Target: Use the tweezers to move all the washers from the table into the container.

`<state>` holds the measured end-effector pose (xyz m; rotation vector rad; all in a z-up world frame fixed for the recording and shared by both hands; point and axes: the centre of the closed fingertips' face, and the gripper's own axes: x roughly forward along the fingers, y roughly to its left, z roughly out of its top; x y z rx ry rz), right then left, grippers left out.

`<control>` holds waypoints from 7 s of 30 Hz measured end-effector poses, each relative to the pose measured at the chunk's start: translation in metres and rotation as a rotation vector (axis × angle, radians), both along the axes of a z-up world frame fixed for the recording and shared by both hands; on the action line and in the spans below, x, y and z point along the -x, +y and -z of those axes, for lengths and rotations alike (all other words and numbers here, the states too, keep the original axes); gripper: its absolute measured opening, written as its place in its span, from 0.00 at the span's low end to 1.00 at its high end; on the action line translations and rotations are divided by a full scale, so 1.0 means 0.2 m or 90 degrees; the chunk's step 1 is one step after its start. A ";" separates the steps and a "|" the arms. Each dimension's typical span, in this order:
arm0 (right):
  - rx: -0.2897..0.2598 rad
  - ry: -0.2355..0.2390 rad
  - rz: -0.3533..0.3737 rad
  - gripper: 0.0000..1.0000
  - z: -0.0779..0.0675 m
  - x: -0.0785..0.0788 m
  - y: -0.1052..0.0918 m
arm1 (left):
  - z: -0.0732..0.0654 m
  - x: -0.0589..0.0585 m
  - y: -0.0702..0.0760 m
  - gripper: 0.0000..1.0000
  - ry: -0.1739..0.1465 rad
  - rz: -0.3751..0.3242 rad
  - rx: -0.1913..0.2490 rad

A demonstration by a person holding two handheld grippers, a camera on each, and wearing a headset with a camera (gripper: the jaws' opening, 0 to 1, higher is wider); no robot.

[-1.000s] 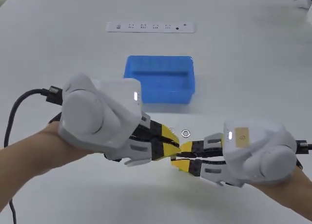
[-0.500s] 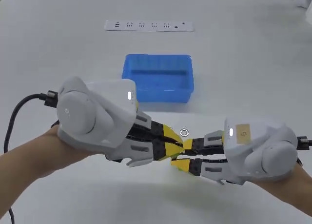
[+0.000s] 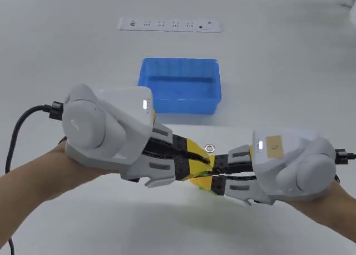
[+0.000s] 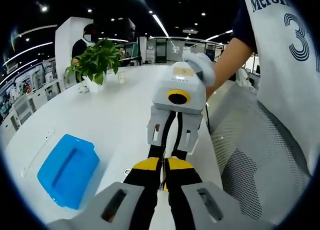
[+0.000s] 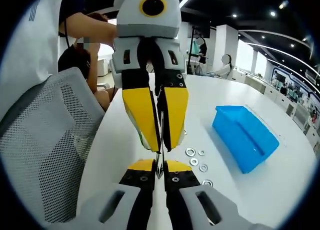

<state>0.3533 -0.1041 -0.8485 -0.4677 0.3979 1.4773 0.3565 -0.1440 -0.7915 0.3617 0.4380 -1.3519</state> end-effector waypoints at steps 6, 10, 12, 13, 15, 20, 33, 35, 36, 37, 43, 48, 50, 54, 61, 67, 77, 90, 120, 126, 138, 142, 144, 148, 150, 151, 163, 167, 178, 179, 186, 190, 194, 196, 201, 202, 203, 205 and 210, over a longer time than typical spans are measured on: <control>0.003 -0.003 -0.005 0.07 0.00 0.00 0.00 | -0.04 0.01 0.01 0.07 0.004 0.005 0.017; 0.003 -0.001 -0.006 0.08 0.00 0.01 0.00 | -0.04 0.03 0.02 0.06 -0.006 0.025 0.012; 0.005 -0.001 -0.006 0.08 0.00 0.01 0.00 | -0.04 0.03 0.02 0.06 -0.017 0.031 0.009; 0.006 -0.002 -0.006 0.08 0.00 0.01 0.00 | -0.04 0.03 0.02 0.06 -0.023 0.033 0.006; 0.009 -0.003 -0.007 0.08 0.00 0.01 0.01 | -0.04 0.03 0.02 0.06 -0.016 0.035 0.004; -0.003 -0.005 0.001 0.08 -0.05 0.01 0.03 | -0.09 0.02 0.06 0.06 -0.015 0.021 0.010; -0.025 -0.050 -0.014 0.09 -0.20 -0.01 0.24 | -0.24 0.02 0.31 0.06 -0.023 -0.039 0.023; -0.028 -0.047 -0.018 0.09 -0.20 -0.01 0.28 | -0.24 0.03 0.35 0.07 -0.009 -0.049 0.018; -0.030 -0.042 -0.021 0.10 -0.20 0.00 0.30 | -0.24 0.03 0.37 0.07 -0.004 -0.059 0.013; -0.035 -0.040 -0.022 0.10 -0.20 0.01 0.31 | -0.25 0.03 0.40 0.07 -0.019 -0.065 0.009; -0.029 -0.057 -0.027 0.10 -0.20 0.00 0.41 | -0.24 0.04 0.49 0.06 -0.021 -0.094 0.000; -0.012 -0.071 -0.045 0.11 -0.19 -0.01 0.47 | -0.24 0.03 0.53 0.06 -0.028 -0.092 -0.005; 0.005 -0.091 -0.042 0.11 -0.18 -0.05 0.48 | -0.23 0.00 0.54 0.06 -0.033 -0.095 -0.006; 0.017 -0.103 -0.047 0.11 -0.16 -0.09 0.49 | -0.21 -0.06 0.55 0.06 -0.039 -0.098 -0.006; 0.022 -0.103 -0.047 0.12 -0.11 -0.16 0.51 | -0.17 -0.13 0.58 0.06 -0.033 -0.096 -0.004; 0.019 -0.093 -0.040 0.12 -0.07 -0.20 0.54 | -0.13 -0.17 0.60 0.06 -0.032 -0.097 -0.019; 0.017 -0.076 -0.029 0.12 -0.03 -0.23 0.54 | -0.08 -0.21 0.61 0.06 -0.023 -0.097 -0.019; 0.017 -0.054 -0.016 0.12 0.00 -0.24 0.53 | -0.05 -0.23 0.61 0.06 -0.007 -0.099 -0.016; 0.019 -0.028 -0.005 0.10 0.00 -0.24 0.50 | -0.05 -0.22 0.59 0.06 0.006 -0.103 -0.013; 0.011 -0.040 -0.002 0.10 -0.06 -0.25 0.48 | -0.12 -0.23 0.56 0.06 -0.011 -0.095 -0.013; -0.022 -0.073 0.004 0.10 -0.26 -0.28 0.46 | -0.30 -0.25 0.54 0.06 -0.049 -0.081 -0.005; -0.029 -0.089 0.005 0.10 -0.33 -0.31 0.44 | -0.37 -0.27 0.52 0.06 -0.074 -0.073 -0.002; -0.031 -0.099 0.005 0.10 -0.36 -0.33 0.43 | -0.39 -0.29 0.51 0.06 -0.082 -0.068 -0.001; -0.028 -0.117 0.007 0.10 -0.40 -0.38 0.41 | -0.42 -0.33 0.50 0.06 -0.097 -0.054 -0.003; -0.030 -0.123 0.012 0.10 -0.42 -0.42 0.40 | -0.36 -0.34 0.52 0.06 -0.104 -0.049 -0.004; -0.032 -0.126 0.013 0.10 -0.43 -0.44 0.39 | -0.36 -0.35 0.52 0.06 -0.109 -0.047 -0.004; -0.046 -0.142 0.025 0.10 -0.49 -0.70 0.37 | -0.46 -0.55 0.46 0.06 -0.137 -0.024 0.001; -0.053 -0.129 0.026 0.10 -0.46 -0.80 0.36 | -0.46 -0.66 0.45 0.06 -0.136 -0.018 0.002; -0.086 -0.043 0.022 0.10 -0.27 -0.92 0.37 | -0.33 -0.88 0.40 0.06 -0.092 -0.015 0.005; -0.086 -0.040 0.022 0.10 -0.26 -0.92 0.37 | -0.32 -0.89 0.40 0.06 -0.087 -0.014 0.002; -0.087 -0.015 0.010 0.10 -0.15 -0.94 0.39 | -0.20 -0.95 0.41 0.06 -0.064 -0.007 -0.013; -0.076 -0.008 0.005 0.10 -0.11 -0.94 0.39 | -0.15 -0.95 0.41 0.06 -0.052 -0.002 -0.027; -0.064 -0.003 0.003 0.10 -0.08 -0.94 0.38 | -0.12 -0.95 0.41 0.06 -0.048 0.002 -0.031; -0.059 -0.001 0.004 0.10 -0.07 -0.95 0.38 | -0.11 -0.95 0.41 0.06 -0.045 0.005 -0.033; -0.041 0.003 -0.001 0.11 -0.02 -0.94 0.38 | -0.06 -0.94 0.41 0.06 -0.036 0.013 -0.046; -0.040 0.004 -0.002 0.11 -0.02 -0.93 0.38 | -0.06 -0.94 0.41 0.06 -0.036 0.015 -0.048; -0.039 0.005 -0.002 0.11 -0.02 -0.93 0.38 | -0.06 -0.94 0.42 0.06 -0.036 0.016 -0.050; -0.033 0.004 -0.003 0.11 -0.01 -0.93 0.39 | -0.05 -0.94 0.42 0.06 -0.035 0.018 -0.054; -0.028 0.006 -0.004 0.11 -0.03 -0.92 0.38 | -0.06 -0.93 0.44 0.06 -0.037 0.016 -0.056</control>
